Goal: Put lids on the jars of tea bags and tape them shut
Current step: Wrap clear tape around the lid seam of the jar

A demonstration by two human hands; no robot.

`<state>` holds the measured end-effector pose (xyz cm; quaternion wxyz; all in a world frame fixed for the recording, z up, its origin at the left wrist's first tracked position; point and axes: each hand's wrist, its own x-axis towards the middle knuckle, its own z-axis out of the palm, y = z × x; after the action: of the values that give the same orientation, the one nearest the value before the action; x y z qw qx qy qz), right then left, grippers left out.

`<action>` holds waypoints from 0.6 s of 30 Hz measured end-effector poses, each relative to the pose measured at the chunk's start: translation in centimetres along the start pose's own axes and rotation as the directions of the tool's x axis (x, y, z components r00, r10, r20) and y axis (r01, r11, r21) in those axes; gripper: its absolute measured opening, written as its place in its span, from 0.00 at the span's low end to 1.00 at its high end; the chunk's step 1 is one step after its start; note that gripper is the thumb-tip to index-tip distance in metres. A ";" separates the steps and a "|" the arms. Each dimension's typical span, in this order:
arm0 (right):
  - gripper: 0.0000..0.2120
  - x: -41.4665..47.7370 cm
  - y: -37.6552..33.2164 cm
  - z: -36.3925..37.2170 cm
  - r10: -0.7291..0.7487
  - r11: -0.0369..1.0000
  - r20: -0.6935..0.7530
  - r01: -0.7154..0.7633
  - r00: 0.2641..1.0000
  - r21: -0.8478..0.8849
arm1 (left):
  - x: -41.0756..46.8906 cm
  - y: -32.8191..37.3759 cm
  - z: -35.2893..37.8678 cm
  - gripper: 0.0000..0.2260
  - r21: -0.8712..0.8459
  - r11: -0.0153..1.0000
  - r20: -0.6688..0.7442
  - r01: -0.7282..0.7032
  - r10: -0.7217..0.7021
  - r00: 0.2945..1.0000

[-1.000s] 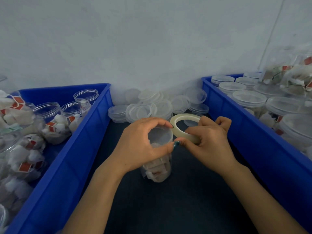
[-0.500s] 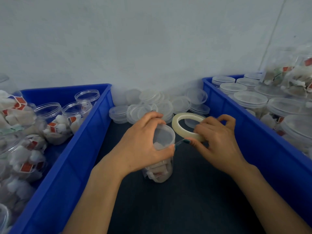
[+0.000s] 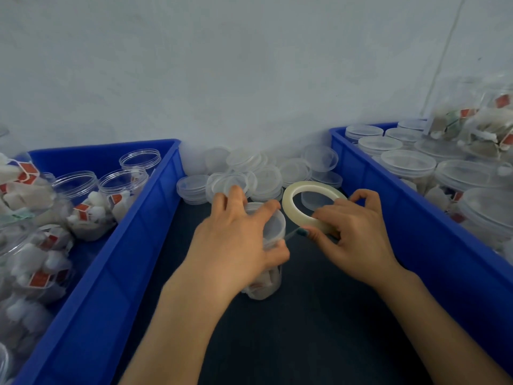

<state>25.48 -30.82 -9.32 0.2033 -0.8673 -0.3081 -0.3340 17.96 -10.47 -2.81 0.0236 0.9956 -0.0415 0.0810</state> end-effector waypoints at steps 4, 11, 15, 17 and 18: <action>0.26 0.1 -0.3 0.2 0.010 1.000 0.015 -0.010 1.000 -0.002 | -0.6 1.6 1.2 0.32 -0.014 0.998 -0.025 0.060 -0.061 0.998; 0.17 0.1 -0.5 0.2 0.025 0.999 0.021 -0.024 0.999 -0.022 | 0.3 2.5 2.6 0.25 -0.195 0.978 -0.172 0.070 -0.105 0.980; 0.16 0.0 -0.1 0.2 0.023 0.999 0.060 -0.025 0.998 0.021 | 0.7 1.3 3.0 0.26 -0.209 0.978 -0.256 0.003 -0.057 0.965; 0.17 0.0 0.1 0.2 0.019 0.997 0.084 -0.025 0.996 0.067 | 0.6 0.6 3.2 0.27 -0.246 0.968 -0.275 -0.037 -0.033 0.961; 0.18 0.0 0.2 0.2 0.019 0.995 0.095 -0.027 0.995 0.092 | 0.5 0.5 3.3 0.27 -0.270 0.961 -0.283 -0.056 -0.023 0.959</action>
<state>25.68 -30.83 -9.46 0.2323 -0.8752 -0.3226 -0.2756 18.98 -11.16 -5.94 0.1667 0.9603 -0.0569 0.2164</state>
